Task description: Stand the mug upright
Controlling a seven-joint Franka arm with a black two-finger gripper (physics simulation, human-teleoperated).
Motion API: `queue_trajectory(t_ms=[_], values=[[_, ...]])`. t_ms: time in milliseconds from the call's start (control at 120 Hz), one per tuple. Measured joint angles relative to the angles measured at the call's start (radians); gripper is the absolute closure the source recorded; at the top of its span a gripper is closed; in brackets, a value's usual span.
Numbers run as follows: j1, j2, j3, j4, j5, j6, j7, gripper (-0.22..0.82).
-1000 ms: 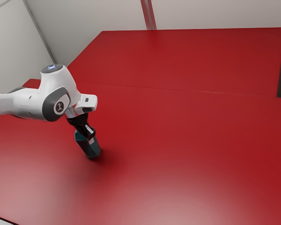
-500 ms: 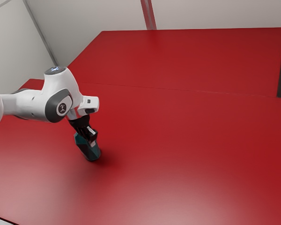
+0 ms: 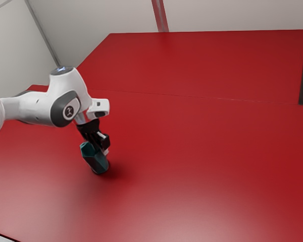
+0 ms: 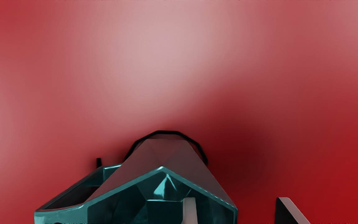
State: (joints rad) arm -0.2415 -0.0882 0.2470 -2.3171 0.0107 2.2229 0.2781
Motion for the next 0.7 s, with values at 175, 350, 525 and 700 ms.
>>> queue_trajectory(t_ms=[175, 350, 525, 700], values=[[0.001, -0.005, -0.020, 0.017, -0.011, -0.050, -0.033, 0.40], [-0.001, -0.056, -0.042, 0.039, -0.021, -0.099, -0.063, 0.36], [0.034, -0.014, -0.086, 0.246, -0.021, -0.181, -0.081, 0.17], [0.232, 0.073, -0.284, 0.483, -0.023, -0.275, -0.063, 0.07]])
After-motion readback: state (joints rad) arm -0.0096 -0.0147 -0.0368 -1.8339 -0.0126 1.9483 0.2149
